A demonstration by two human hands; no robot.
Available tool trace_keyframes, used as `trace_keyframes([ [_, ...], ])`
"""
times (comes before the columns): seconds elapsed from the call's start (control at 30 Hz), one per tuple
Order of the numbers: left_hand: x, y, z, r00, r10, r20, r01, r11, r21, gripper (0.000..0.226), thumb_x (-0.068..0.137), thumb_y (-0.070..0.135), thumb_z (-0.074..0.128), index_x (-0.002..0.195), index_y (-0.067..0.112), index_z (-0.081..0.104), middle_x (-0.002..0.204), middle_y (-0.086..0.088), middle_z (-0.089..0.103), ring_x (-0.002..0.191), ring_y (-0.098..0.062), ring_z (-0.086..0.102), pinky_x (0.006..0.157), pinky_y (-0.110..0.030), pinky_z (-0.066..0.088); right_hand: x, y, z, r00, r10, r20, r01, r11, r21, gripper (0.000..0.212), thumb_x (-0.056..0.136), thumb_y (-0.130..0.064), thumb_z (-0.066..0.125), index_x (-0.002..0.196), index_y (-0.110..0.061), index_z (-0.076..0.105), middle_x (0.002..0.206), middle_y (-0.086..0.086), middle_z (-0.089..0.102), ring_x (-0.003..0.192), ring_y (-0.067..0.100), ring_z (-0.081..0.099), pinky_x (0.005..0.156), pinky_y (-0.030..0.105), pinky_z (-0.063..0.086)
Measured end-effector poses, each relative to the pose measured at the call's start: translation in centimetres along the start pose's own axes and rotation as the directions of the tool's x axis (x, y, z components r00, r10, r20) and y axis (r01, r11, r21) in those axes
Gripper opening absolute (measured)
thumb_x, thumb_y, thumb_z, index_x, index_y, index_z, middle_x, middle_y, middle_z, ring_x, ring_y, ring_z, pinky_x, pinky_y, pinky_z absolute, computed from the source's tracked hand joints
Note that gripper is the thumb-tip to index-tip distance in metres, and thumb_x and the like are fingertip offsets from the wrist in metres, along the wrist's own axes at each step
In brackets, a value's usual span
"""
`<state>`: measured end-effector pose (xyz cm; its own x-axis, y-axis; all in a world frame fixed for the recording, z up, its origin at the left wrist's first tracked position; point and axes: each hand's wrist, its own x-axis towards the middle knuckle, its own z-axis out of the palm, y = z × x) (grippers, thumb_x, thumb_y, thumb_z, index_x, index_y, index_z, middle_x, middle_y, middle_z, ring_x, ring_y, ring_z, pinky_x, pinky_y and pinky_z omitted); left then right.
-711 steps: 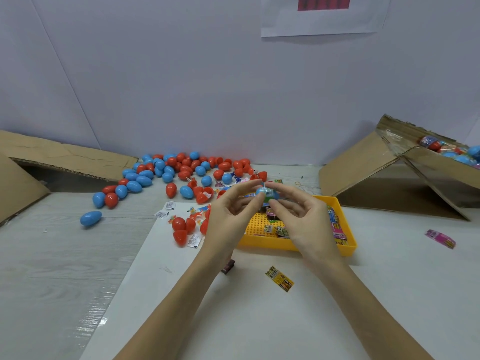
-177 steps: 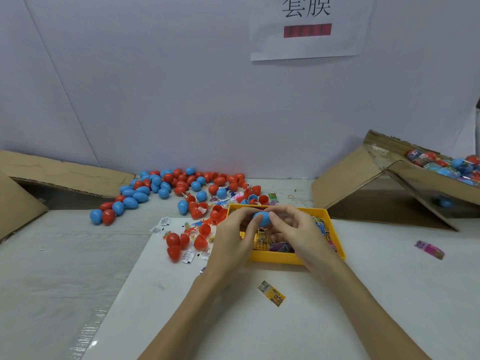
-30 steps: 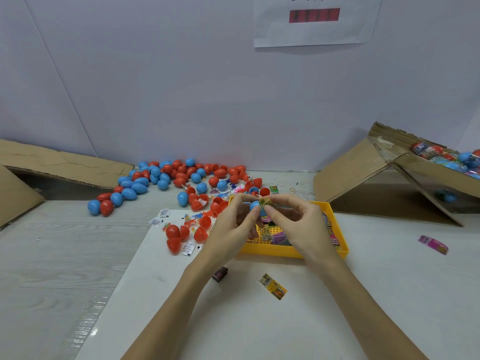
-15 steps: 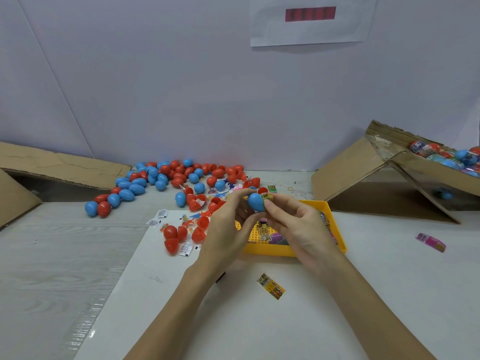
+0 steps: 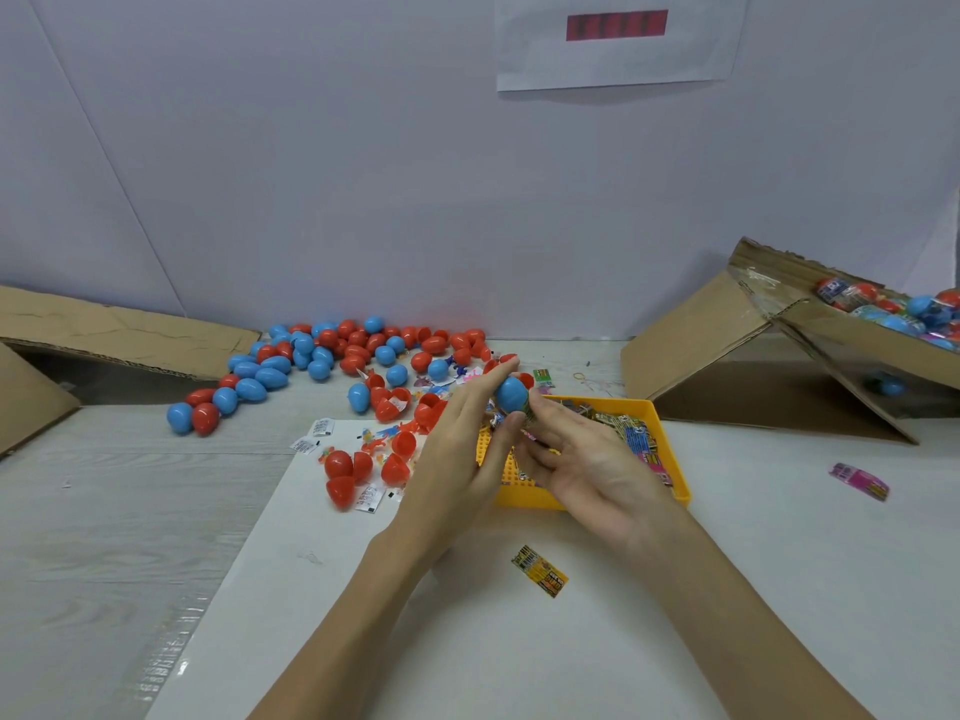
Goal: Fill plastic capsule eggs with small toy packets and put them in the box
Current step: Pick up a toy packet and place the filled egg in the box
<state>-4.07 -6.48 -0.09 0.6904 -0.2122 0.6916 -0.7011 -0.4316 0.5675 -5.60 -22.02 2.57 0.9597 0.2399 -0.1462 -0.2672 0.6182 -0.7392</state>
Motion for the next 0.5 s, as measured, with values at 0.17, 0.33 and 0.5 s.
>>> trace_keyframes([
  [0.17, -0.04, 0.04, 0.01, 0.999, -0.012, -0.037, 0.010, 0.999, -0.051, 0.037, 0.108, 0.021, 0.049, 0.144, 0.021, 0.054, 0.139, 0.013, 0.061, 0.133, -0.006, 0.054, 0.106, -0.021, 0.044, 0.01, 0.04, 0.24, 0.997, 0.074, 0.002, -0.074, 0.996, 0.044, 0.027, 0.084, -0.025, 0.082, 0.107, -0.010, 0.082, 0.107, 0.013, 0.077, 0.092, 0.022, 0.077, 0.076, 0.029, 0.061],
  [0.33, -0.06, -0.17, -0.10, 0.998, -0.018, -0.061, 0.014, 0.998, -0.069, 0.034, 0.107, 0.018, 0.051, 0.138, 0.016, 0.062, 0.132, 0.008, 0.067, 0.127, -0.005, 0.060, 0.103, -0.031, 0.051, -0.11, 0.29, 0.41, 0.994, 0.109, -0.010, -0.107, 0.989, 0.097, 0.032, 0.082, -0.024, 0.083, 0.110, -0.008, 0.079, 0.114, 0.018, 0.076, 0.102, 0.026, 0.076, 0.076, 0.029, 0.062],
  [0.5, -0.02, -0.43, -0.14, 0.997, -0.022, -0.071, 0.018, 0.998, -0.057, 0.032, 0.106, 0.016, 0.052, 0.135, 0.013, 0.065, 0.128, 0.005, 0.070, 0.123, -0.006, 0.062, 0.098, -0.038, 0.055, -0.38, 0.18, 0.63, 0.994, 0.109, -0.009, -0.108, 0.988, 0.109, 0.035, 0.079, -0.023, 0.083, 0.110, -0.008, 0.078, 0.116, 0.019, 0.075, 0.103, 0.026, 0.076, 0.074, 0.029, 0.062],
])
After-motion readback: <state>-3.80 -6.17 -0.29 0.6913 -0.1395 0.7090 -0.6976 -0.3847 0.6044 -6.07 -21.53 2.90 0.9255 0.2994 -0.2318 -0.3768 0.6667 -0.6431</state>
